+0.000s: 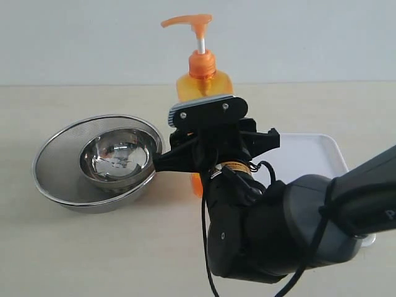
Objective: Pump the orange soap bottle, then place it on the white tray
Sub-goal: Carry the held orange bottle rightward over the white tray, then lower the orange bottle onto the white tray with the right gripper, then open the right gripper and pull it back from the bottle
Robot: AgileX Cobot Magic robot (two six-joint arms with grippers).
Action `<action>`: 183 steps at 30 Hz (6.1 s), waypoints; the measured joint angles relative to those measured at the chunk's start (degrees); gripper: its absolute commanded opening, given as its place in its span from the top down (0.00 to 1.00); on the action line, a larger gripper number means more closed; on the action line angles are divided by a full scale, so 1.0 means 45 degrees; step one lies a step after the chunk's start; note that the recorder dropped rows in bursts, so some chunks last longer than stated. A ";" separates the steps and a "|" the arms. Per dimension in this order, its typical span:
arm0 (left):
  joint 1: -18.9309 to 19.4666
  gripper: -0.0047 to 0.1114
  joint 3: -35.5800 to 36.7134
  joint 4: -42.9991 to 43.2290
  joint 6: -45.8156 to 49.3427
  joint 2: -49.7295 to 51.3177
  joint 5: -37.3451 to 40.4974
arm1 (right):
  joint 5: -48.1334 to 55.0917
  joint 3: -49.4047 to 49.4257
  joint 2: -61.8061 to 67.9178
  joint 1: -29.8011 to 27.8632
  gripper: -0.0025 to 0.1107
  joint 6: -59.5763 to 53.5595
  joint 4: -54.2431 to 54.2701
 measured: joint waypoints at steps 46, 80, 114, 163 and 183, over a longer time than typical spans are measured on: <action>0.0000 0.92 0.0000 0.0000 0.0000 0.0000 0.0026 | -0.0156 0.3208 -0.2586 -0.3248 0.98 0.1627 -0.0930; 0.0000 0.92 0.0000 0.0000 0.0000 0.0000 0.0026 | 0.0338 0.3440 -0.2586 -0.4054 0.98 0.1535 -0.1641; 0.0000 0.92 0.0000 0.0000 0.0000 0.0000 0.0026 | -0.0409 0.3394 -0.1179 -0.4312 0.29 0.2521 -0.2332; 0.0000 0.92 0.0000 0.0000 0.0000 0.0000 -0.0021 | 0.4708 0.3322 -0.7464 -0.4312 0.30 -0.2803 0.0794; 0.0000 0.92 0.0000 0.0000 0.0000 0.0000 -0.0021 | 1.1132 0.3322 -1.0452 -0.4312 0.75 -0.5735 0.3659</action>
